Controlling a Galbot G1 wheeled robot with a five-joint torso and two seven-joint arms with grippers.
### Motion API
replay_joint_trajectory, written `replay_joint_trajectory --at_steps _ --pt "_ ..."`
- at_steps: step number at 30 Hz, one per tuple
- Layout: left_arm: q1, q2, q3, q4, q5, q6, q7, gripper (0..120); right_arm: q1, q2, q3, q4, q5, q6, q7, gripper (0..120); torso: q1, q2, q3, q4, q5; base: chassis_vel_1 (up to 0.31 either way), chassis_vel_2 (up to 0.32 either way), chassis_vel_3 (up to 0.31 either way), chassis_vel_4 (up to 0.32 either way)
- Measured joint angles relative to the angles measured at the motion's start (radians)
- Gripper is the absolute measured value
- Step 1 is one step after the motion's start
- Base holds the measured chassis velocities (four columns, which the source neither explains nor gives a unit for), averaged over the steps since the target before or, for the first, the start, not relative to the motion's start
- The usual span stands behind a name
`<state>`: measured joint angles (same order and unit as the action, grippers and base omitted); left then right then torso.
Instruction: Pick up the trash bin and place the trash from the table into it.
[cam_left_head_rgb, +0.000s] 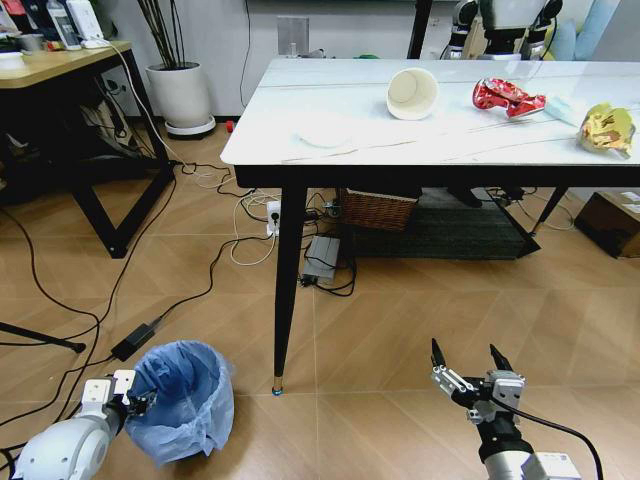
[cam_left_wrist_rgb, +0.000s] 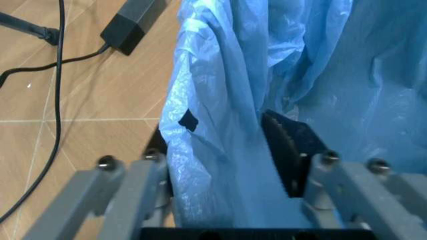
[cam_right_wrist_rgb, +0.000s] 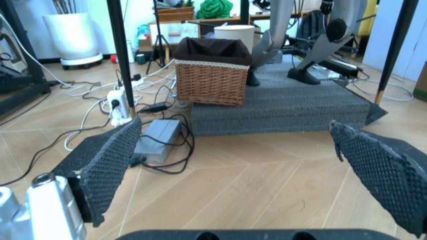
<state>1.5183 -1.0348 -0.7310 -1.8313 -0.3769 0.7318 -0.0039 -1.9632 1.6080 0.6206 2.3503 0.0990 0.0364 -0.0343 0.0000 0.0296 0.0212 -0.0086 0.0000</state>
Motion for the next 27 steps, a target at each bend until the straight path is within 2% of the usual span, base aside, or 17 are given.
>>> replay_joint_trajectory --at_steps 1,3,4,7,9,12,18,25,27 --pt "0.001 -0.001 -0.001 -0.002 0.000 0.000 -0.002 36 0.000 0.000 0.000 0.001 0.000 0.000 0.000 100 0.000 0.000 0.000 0.0000 0.0000 0.000 0.000 0.000 0.000" --pt "0.002 -0.002 -0.002 -0.004 -0.001 0.000 -0.004 34 -0.001 0.000 0.000 0.002 0.000 0.000 0.000 100 0.000 0.000 0.000 0.0000 0.0001 0.000 0.000 0.000 0.000" --pt "0.006 -0.006 -0.003 -0.010 -0.003 0.000 -0.007 26 -0.001 0.000 -0.001 0.003 0.000 0.001 0.001 100 0.000 0.000 0.000 0.0000 0.0000 0.000 0.000 0.000 0.000" --pt "0.008 -0.009 -0.004 -0.014 -0.004 0.000 -0.011 19 -0.002 0.000 -0.001 0.004 0.000 0.001 0.001 100 0.000 0.000 0.000 0.0000 0.0000 0.000 0.000 0.000 0.000" --pt "0.010 -0.013 -0.004 -0.018 -0.012 -0.001 -0.018 8 -0.003 0.000 -0.001 0.007 0.000 0.002 0.001 100 0.000 0.000 0.000 0.0000 -0.0001 0.000 0.000 0.000 0.000" --pt "0.012 -0.015 -0.005 -0.023 -0.016 -0.004 -0.019 1 -0.004 0.000 -0.001 0.008 0.000 0.003 0.002 100 0.000 0.000 0.000 -0.0001 -0.0002 0.000 0.000 0.000 0.000" --pt "0.022 -0.020 -0.007 -0.049 -0.033 -0.006 -0.035 0 -0.006 0.000 -0.001 0.011 -0.002 0.009 0.009 100 0.000 0.000 0.000 -0.0001 0.0000 0.000 0.000 0.000 0.000" --pt "0.062 -0.032 -0.028 -0.122 -0.082 0.003 -0.069 0 -0.009 0.000 0.000 0.017 -0.009 0.012 0.012 100 0.000 0.000 0.000 0.0001 0.0000 0.000 0.000 0.000 0.000" --pt "0.084 -0.036 -0.041 -0.159 -0.126 0.005 -0.094 0 -0.010 0.000 -0.001 0.018 -0.015 0.015 0.012 100 0.000 0.000 0.000 0.0002 -0.0002 0.000 0.000 0.000 0.000"
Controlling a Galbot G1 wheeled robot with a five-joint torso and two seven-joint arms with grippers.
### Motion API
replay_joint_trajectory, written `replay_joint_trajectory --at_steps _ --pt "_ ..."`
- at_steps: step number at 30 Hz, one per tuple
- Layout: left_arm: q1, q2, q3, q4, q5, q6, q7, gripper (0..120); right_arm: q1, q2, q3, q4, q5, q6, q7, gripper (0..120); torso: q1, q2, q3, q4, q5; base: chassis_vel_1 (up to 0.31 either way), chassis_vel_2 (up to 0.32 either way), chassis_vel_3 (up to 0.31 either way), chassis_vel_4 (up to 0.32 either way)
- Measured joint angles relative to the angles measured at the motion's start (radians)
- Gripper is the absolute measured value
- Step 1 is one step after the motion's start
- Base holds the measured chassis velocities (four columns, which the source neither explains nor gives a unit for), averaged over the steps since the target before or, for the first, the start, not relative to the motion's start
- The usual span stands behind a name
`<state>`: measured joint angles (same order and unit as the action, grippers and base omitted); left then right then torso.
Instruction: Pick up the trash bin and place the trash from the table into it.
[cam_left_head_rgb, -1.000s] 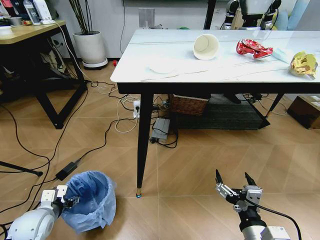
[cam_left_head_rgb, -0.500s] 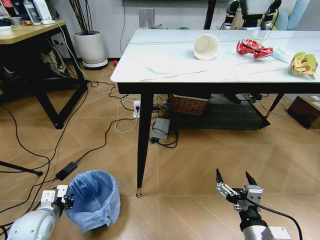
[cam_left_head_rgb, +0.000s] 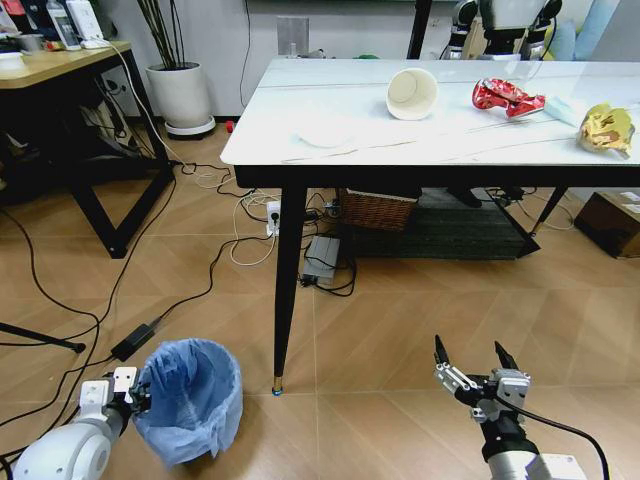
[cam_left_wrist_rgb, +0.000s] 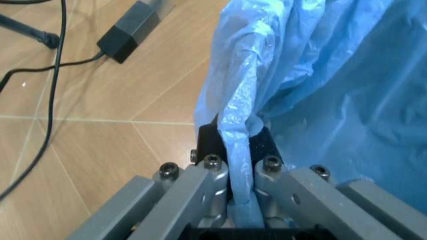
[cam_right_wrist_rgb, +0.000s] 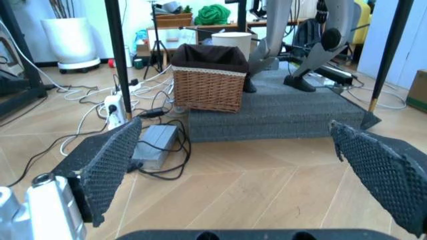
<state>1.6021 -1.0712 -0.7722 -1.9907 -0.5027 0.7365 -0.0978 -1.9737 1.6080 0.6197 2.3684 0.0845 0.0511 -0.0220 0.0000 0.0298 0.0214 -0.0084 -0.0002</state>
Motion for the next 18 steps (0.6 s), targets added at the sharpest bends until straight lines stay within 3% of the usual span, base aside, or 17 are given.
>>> replay_joint_trajectory --at_steps 10,18 --pt "0.032 -0.015 -0.037 -0.103 -0.108 0.000 -0.101 0 -0.007 0.000 -0.005 0.004 -0.009 0.002 0.000 100 0.000 0.000 0.000 -0.0002 0.0002 0.000 0.000 0.000 0.000" --pt "0.066 -0.041 -0.049 -0.217 -0.288 0.000 -0.261 0 -0.013 0.000 -0.006 0.008 -0.018 0.006 0.003 100 0.000 0.000 0.000 -0.0003 0.0002 0.000 0.000 0.000 0.000"
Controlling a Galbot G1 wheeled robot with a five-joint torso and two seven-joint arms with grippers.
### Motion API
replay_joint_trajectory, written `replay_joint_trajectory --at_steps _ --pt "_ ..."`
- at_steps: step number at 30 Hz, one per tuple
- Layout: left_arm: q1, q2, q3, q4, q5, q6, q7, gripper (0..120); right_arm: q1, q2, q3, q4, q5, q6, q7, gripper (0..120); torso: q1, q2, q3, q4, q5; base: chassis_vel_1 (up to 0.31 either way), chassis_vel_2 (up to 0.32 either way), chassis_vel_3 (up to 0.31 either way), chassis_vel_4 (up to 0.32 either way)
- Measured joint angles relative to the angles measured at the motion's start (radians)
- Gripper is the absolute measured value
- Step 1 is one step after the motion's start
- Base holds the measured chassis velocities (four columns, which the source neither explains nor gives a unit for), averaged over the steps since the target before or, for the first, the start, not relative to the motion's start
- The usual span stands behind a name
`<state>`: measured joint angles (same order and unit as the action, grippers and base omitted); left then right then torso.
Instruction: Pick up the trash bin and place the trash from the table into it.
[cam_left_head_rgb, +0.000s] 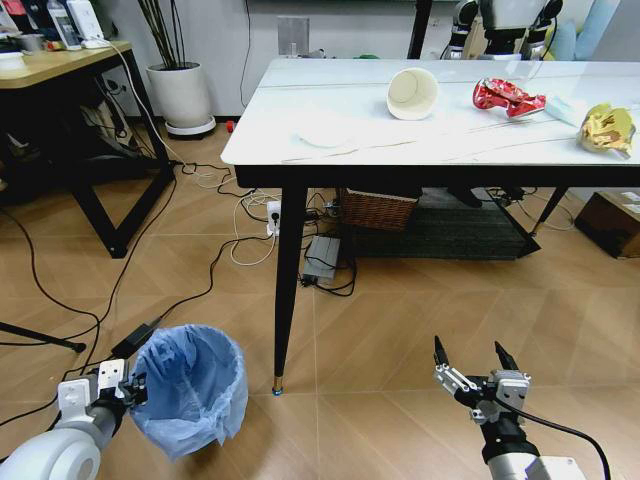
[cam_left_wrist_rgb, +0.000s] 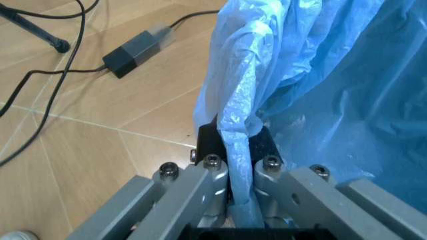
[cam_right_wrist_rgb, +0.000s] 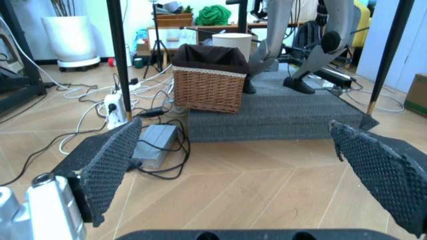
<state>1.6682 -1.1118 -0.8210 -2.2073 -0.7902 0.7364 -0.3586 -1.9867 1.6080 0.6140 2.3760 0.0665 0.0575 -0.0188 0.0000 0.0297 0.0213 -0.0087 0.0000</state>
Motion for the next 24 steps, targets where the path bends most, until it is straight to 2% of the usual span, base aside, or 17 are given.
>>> replay_joint_trajectory --at_steps 3,15,24 --pt "0.014 -0.013 -0.006 -0.051 -0.021 0.000 -0.053 0 -0.002 0.000 -0.003 0.002 -0.003 0.001 0.000 100 0.000 0.000 0.000 0.0000 0.0001 0.000 0.000 0.000 0.000" --pt "0.065 -0.047 -0.035 -0.162 0.017 0.000 -0.103 0 -0.005 0.000 0.004 0.015 -0.002 -0.001 0.004 100 0.000 0.000 0.000 0.0001 0.0001 0.000 0.000 0.000 0.000" --pt "0.072 -0.054 -0.043 -0.176 0.053 -0.001 -0.099 0 -0.011 0.000 0.002 0.017 -0.005 0.000 0.004 100 0.000 0.006 0.006 0.0000 -0.0002 0.000 0.000 0.000 0.000"
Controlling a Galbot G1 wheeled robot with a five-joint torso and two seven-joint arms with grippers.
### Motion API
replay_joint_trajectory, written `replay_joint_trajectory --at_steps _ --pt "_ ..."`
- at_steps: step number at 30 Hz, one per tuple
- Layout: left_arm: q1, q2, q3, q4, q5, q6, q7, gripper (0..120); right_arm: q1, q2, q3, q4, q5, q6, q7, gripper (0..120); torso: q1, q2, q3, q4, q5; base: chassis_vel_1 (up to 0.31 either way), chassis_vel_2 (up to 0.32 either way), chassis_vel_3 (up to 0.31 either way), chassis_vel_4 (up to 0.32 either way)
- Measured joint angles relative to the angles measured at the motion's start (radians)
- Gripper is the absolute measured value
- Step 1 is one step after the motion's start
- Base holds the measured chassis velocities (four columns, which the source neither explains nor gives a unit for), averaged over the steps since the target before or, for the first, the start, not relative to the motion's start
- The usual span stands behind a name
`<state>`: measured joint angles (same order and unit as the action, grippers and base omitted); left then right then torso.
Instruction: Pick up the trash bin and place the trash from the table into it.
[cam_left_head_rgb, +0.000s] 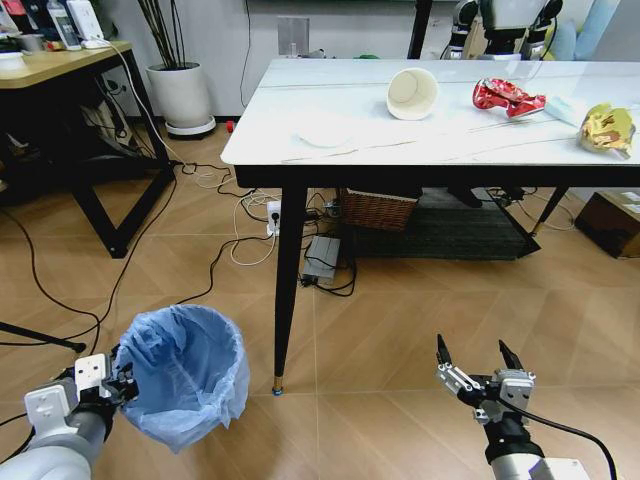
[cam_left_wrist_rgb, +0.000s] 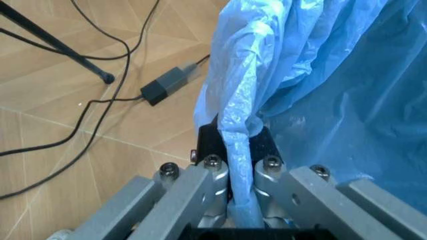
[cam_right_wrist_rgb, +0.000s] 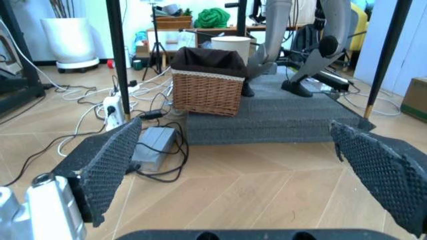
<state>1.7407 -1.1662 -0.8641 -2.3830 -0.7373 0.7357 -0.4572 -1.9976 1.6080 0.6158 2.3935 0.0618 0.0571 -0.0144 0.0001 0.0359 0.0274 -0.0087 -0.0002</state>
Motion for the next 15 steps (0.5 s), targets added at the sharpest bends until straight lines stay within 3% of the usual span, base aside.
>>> replay_joint_trajectory --at_steps 15 --pt "0.004 0.005 0.000 -0.015 0.002 0.000 0.004 0 -0.010 0.000 -0.003 0.008 -0.008 0.008 0.000 100 0.008 0.064 0.055 0.0000 0.0002 0.000 0.000 0.000 0.000"
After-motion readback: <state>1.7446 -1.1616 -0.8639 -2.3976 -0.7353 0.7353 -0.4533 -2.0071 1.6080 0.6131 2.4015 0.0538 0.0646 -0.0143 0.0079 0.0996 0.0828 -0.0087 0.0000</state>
